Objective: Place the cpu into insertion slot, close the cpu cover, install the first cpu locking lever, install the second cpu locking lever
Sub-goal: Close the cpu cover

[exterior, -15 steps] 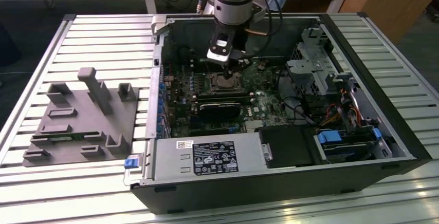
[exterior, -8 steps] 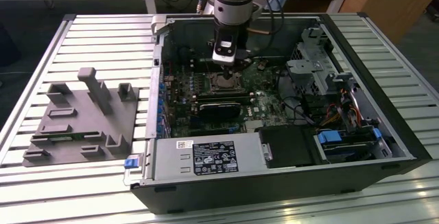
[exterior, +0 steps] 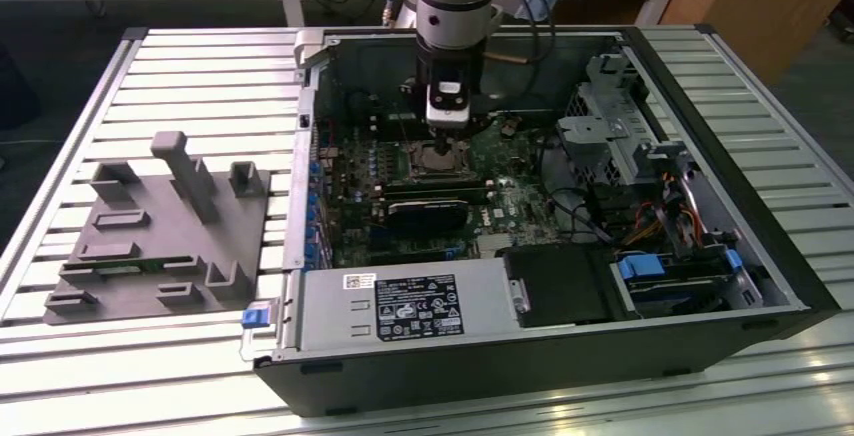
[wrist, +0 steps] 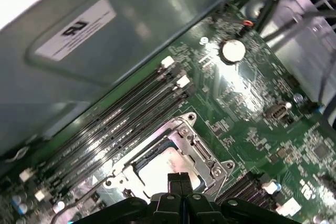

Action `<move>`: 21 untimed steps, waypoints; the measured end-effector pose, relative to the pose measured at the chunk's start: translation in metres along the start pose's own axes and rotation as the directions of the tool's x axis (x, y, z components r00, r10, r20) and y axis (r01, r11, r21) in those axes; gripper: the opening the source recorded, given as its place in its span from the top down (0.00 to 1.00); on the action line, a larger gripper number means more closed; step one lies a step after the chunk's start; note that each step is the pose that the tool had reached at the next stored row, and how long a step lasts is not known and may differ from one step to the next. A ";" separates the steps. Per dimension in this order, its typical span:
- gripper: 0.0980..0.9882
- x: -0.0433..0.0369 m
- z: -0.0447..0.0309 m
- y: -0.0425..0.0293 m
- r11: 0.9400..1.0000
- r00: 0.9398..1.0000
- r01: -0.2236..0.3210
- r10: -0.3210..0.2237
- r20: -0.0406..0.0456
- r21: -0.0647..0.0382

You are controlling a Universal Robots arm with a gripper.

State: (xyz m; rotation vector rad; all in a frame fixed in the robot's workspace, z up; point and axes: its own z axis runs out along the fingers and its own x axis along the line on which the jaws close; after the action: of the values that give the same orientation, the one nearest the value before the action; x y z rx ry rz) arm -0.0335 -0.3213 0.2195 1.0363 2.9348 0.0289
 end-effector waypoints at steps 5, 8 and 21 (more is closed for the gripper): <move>0.99 0.0000 0.0002 0.0000 0.996 0.996 0.091 -0.091 -0.001 0.000; 0.99 0.0000 0.0002 0.0000 0.989 0.989 0.146 -0.146 -0.002 -0.001; 0.99 0.0000 0.0006 0.0000 0.928 0.928 0.372 -0.372 -0.006 -0.006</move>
State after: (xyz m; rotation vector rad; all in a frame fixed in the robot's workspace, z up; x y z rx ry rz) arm -0.0335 -0.3212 0.2189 0.4613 3.0802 0.0301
